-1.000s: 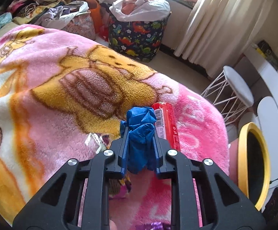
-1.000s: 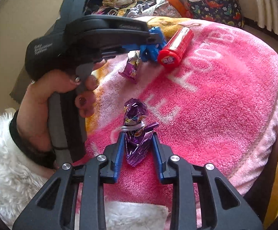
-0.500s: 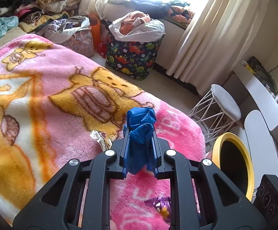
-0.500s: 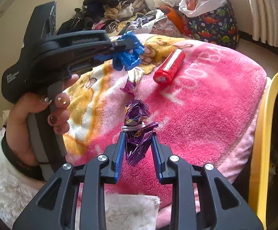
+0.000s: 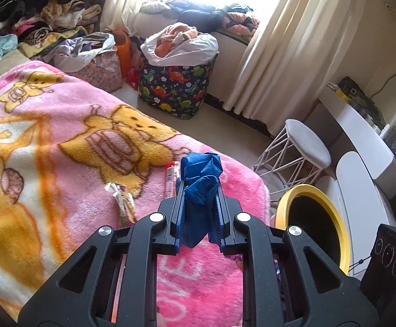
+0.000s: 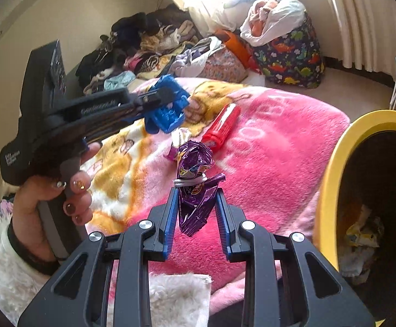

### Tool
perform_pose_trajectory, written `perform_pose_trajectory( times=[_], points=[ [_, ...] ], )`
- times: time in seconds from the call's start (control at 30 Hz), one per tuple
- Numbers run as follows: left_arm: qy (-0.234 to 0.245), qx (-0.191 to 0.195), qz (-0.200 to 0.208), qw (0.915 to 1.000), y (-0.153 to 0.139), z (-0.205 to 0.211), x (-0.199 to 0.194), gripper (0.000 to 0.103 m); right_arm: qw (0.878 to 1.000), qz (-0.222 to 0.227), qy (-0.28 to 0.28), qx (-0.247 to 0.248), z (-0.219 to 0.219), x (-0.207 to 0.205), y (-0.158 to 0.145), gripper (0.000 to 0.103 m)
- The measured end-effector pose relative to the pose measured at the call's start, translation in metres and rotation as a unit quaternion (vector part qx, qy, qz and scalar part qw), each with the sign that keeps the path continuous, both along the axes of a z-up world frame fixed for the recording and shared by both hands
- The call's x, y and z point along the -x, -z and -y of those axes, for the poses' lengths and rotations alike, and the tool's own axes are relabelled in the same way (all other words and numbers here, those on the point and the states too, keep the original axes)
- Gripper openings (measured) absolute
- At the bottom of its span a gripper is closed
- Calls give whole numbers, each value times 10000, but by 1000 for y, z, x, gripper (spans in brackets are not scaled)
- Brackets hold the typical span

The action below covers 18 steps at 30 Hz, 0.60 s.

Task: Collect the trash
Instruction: 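Carry the blue bag and purple wrapper over the yellow bin with both tools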

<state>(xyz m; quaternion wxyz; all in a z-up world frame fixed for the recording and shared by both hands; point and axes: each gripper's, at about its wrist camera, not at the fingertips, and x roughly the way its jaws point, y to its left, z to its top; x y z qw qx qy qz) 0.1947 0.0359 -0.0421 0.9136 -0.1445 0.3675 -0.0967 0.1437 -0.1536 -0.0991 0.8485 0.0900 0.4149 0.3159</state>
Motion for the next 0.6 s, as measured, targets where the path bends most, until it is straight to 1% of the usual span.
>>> perform_pose_trajectory(
  times=[0.23,0.6],
  points=[
    [129,-22,63,9999,-8,18,6,13,9996,183,218,-49,17,6,-15,26],
    [308,-62,130,9994,-15,40,17,13,9978,329,538,-201,47,14,-25,26]
  ],
)
